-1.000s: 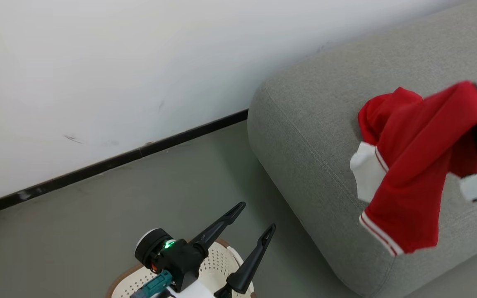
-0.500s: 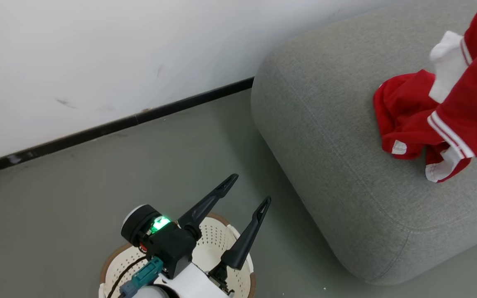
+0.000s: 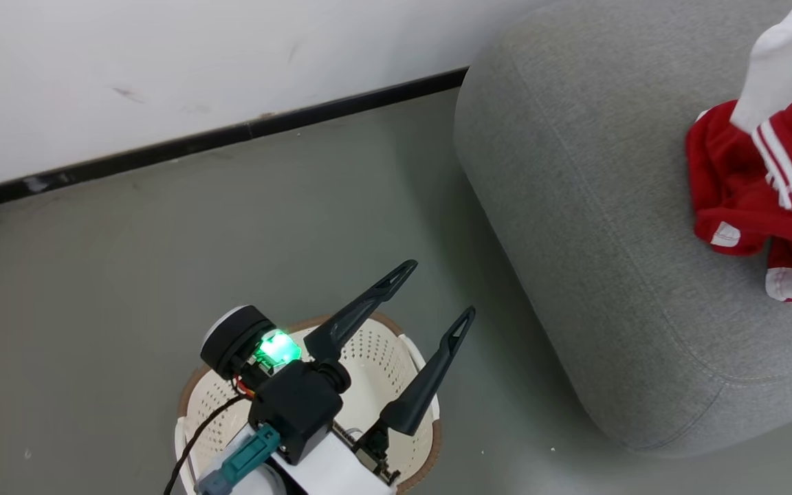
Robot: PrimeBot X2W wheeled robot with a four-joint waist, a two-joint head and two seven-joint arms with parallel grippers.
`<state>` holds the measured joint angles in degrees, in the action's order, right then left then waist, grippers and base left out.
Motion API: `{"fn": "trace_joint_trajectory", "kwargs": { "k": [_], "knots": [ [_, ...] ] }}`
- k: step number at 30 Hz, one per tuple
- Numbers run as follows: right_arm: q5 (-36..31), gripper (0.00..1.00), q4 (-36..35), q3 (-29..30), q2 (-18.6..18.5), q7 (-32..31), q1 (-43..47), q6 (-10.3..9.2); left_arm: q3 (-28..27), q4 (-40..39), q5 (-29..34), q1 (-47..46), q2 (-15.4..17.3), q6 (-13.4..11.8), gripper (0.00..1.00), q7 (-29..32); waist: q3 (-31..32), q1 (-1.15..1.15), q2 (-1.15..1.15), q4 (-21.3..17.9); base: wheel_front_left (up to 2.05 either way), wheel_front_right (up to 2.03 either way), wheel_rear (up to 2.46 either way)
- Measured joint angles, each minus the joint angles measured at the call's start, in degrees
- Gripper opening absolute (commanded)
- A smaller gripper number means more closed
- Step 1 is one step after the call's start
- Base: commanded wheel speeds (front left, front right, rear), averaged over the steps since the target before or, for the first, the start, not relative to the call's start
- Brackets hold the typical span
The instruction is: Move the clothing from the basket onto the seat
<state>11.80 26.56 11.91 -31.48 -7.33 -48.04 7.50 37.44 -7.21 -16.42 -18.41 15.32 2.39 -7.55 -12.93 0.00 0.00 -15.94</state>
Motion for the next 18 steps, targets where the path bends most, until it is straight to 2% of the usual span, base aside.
{"fn": "trace_joint_trajectory", "kwargs": {
  "k": [2,5,18],
  "knots": [
    [-0.74,0.00,1.54,0.36,-1.33,0.79,-0.41,0.00,0.47,-0.59,0.12,-0.64,-0.03,0.16,1.00,0.12,-0.94,0.00,0.00,0.54,0.00,0.00,0.00],
    [-2.14,0.00,2.96,1.23,-1.37,1.80,-0.29,0.00,1.25,-1.35,0.18,-1.31,-0.24,0.55,1.00,0.57,-2.39,0.00,0.00,1.29,0.00,0.00,0.00],
    [-3.43,0.00,11.34,2.64,3.83,6.59,5.75,0.00,6.41,-2.20,1.89,-5.38,-1.55,2.75,1.00,2.52,-8.55,0.00,0.00,3.08,0.00,0.00,0.00]
  ]
}}
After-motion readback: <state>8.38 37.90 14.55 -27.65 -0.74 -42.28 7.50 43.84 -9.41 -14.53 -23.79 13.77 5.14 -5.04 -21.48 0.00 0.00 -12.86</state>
